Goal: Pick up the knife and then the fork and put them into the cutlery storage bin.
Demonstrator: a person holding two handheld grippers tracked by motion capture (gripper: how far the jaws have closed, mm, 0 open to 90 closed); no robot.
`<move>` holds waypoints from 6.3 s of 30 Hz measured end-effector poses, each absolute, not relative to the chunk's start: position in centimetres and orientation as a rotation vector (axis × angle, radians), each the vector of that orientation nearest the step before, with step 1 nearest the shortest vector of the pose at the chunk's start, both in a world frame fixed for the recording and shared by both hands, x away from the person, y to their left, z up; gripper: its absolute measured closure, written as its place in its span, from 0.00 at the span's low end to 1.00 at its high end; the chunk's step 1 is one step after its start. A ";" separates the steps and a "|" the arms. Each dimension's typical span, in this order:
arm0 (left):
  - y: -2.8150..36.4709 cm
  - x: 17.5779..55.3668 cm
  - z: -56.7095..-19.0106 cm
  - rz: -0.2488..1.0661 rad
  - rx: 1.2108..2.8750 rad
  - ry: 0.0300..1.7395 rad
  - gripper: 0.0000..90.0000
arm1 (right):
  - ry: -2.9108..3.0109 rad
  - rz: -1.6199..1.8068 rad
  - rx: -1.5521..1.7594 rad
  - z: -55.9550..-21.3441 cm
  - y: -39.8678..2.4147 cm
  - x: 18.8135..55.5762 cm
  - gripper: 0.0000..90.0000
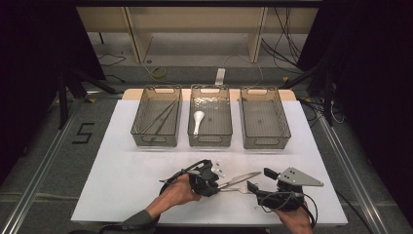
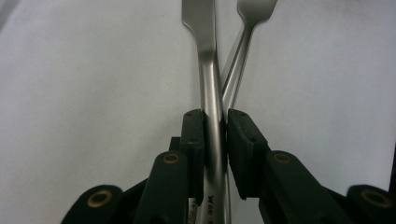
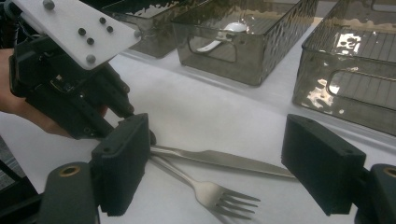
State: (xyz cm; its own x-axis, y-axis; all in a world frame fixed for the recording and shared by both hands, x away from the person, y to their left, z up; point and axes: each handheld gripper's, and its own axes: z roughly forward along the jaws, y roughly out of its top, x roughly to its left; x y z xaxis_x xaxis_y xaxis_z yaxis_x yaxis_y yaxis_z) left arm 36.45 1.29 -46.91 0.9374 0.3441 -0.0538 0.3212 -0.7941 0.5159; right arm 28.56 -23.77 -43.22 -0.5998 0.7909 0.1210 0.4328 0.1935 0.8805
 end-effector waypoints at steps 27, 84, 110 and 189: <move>2.5 38.3 -46.3 -0.043 2.585 0.595 0.88 | 2.112 1.375 1.147 -43.2 -23.9 28.5 0.27; 5.3 39.1 -42.8 -0.033 2.478 0.687 0.93 | 2.174 1.351 1.052 -42.9 -22.0 29.3 0.28; 4.2 36.1 -39.9 -0.140 2.481 0.525 0.93 | 2.511 1.003 0.539 -42.7 -15.3 31.3 0.44; 18.3 35.3 -40.6 0.185 1.883 0.839 0.19 | 2.351 0.938 0.950 -38.9 -21.7 38.3 0.93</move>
State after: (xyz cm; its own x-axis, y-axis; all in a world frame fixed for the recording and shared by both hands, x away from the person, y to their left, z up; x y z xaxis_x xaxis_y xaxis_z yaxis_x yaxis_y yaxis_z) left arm 35.35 18.27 -40.63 0.7454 0.6236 -0.2357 0.4665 -0.2353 0.8526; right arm 38.30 -21.69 -38.90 -0.6704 0.7293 -0.1365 0.4350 0.5354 0.7240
